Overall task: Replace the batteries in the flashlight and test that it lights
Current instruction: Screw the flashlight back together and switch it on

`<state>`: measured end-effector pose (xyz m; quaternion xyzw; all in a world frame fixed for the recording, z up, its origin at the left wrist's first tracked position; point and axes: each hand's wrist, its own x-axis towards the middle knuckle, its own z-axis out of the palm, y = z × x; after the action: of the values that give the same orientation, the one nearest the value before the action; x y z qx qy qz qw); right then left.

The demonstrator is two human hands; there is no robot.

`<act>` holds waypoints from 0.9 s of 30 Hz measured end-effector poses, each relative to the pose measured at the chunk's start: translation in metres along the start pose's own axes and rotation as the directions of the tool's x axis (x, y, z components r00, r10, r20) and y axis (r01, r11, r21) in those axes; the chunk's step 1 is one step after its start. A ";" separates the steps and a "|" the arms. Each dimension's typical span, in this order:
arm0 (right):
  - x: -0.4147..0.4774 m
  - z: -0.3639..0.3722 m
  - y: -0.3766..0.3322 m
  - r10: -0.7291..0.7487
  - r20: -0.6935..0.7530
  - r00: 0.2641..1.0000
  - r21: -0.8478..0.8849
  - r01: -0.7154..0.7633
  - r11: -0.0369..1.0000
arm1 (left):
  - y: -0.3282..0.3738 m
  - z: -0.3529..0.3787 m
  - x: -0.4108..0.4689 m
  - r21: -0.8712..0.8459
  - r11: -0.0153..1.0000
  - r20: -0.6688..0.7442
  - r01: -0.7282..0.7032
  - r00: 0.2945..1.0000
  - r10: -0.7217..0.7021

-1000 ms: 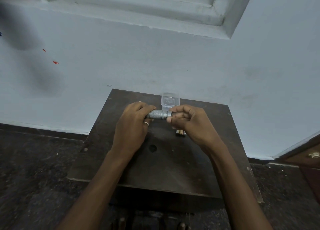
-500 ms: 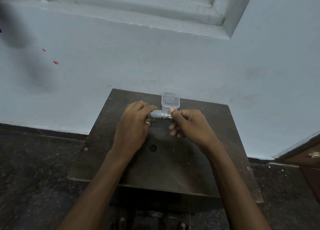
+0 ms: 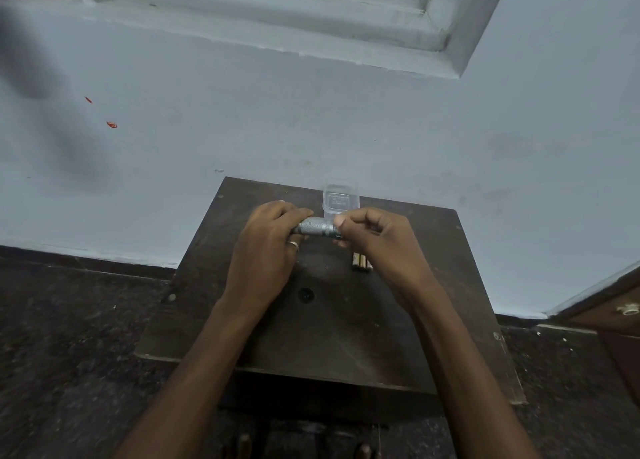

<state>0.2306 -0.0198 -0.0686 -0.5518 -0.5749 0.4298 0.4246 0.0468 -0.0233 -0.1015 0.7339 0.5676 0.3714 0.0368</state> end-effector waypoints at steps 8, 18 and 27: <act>0.003 -0.011 0.005 -0.009 0.160 0.987 -0.052 0.017 0.998 | -0.003 0.001 0.000 0.024 1.000 0.004 -0.018 1.000 0.018; 0.000 0.003 0.004 0.164 0.081 0.983 -0.098 -0.156 0.983 | 0.000 -0.001 0.000 0.006 0.999 0.010 -0.035 0.999 0.035; 0.000 0.002 0.001 -0.012 -0.039 0.999 -0.005 0.012 1.000 | -0.002 0.000 0.001 0.007 1.000 0.003 -0.029 1.000 0.029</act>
<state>0.2289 -0.0201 -0.0704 -0.5576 -0.5708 0.4150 0.4370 0.0454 -0.0220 -0.1015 0.7426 0.5584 0.3687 0.0296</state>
